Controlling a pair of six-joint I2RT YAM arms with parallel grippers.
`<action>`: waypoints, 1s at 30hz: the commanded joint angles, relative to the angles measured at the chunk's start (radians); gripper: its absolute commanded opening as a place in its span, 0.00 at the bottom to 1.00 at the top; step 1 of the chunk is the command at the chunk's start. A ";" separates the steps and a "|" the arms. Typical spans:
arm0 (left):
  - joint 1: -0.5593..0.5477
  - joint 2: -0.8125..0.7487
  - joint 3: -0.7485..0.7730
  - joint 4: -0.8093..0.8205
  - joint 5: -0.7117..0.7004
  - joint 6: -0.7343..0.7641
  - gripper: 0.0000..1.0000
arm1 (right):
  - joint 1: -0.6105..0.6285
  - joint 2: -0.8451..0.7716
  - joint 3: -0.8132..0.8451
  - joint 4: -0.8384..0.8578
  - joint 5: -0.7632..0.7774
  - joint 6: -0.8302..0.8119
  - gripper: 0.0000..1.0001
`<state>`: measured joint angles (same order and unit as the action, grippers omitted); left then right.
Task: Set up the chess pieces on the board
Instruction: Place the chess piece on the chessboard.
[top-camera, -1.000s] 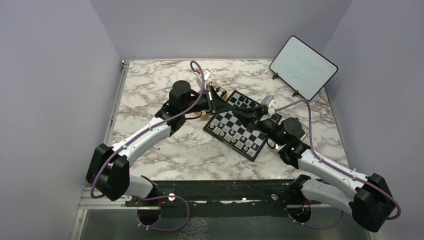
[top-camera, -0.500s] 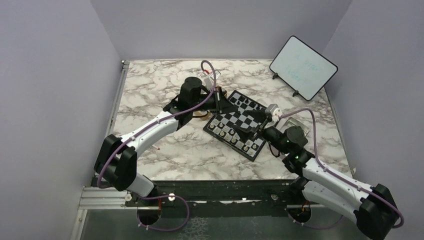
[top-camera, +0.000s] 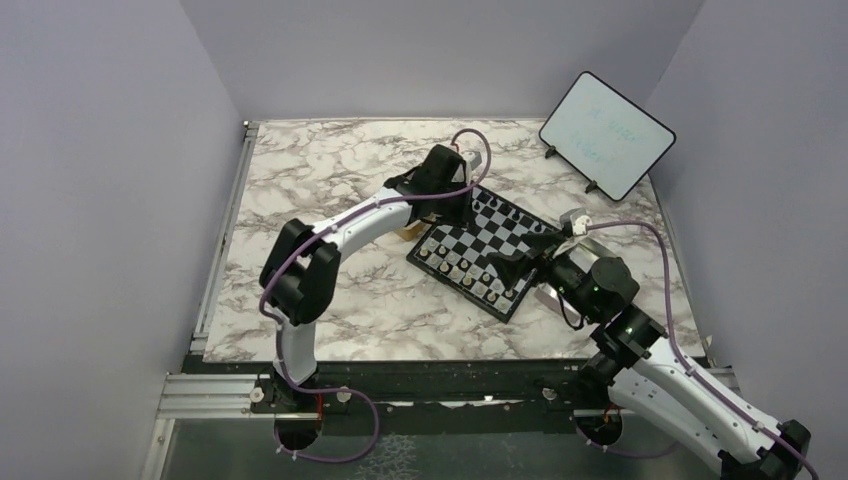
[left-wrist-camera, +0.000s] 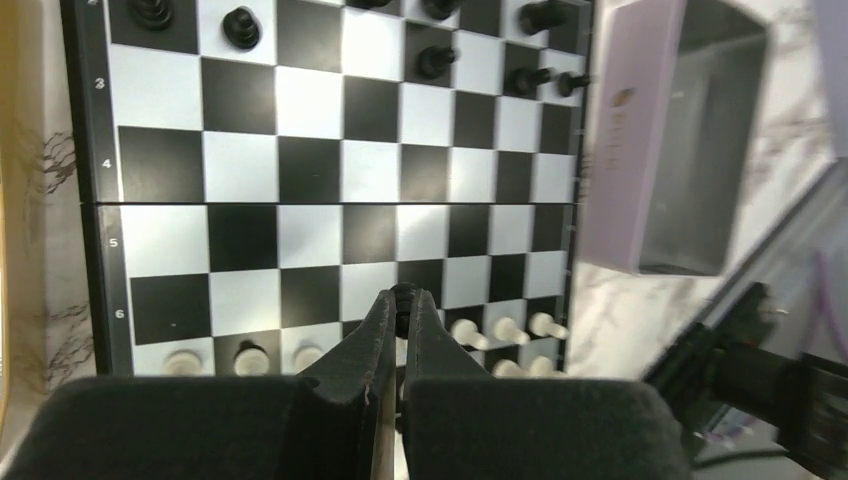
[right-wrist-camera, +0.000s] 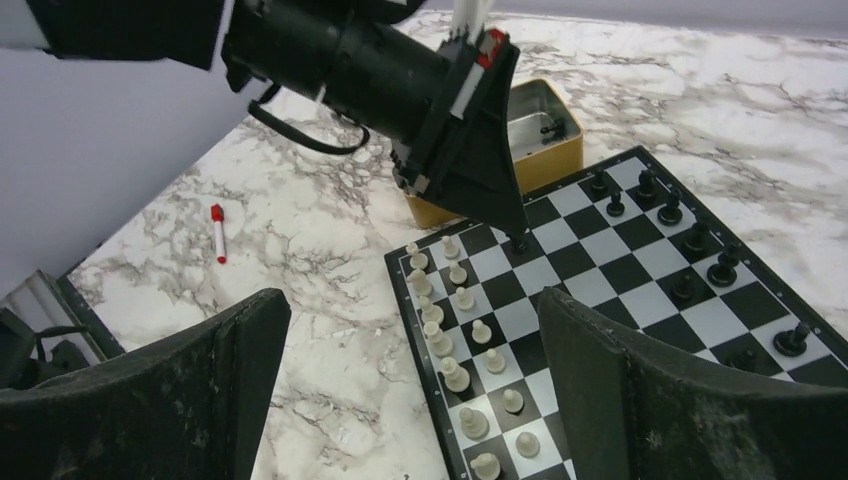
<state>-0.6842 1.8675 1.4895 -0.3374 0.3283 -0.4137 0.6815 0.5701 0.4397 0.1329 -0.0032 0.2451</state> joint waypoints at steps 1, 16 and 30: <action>-0.032 0.104 0.108 -0.169 -0.183 0.102 0.00 | 0.007 -0.045 0.067 -0.211 0.108 0.065 1.00; -0.106 0.303 0.277 -0.186 -0.380 0.101 0.00 | 0.007 -0.110 0.058 -0.296 0.211 0.138 1.00; -0.108 0.422 0.466 -0.140 -0.445 0.127 0.00 | 0.007 -0.102 0.065 -0.333 0.225 0.145 1.00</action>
<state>-0.7872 2.2498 1.8893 -0.4973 -0.0792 -0.3084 0.6815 0.4786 0.4816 -0.1768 0.1844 0.3893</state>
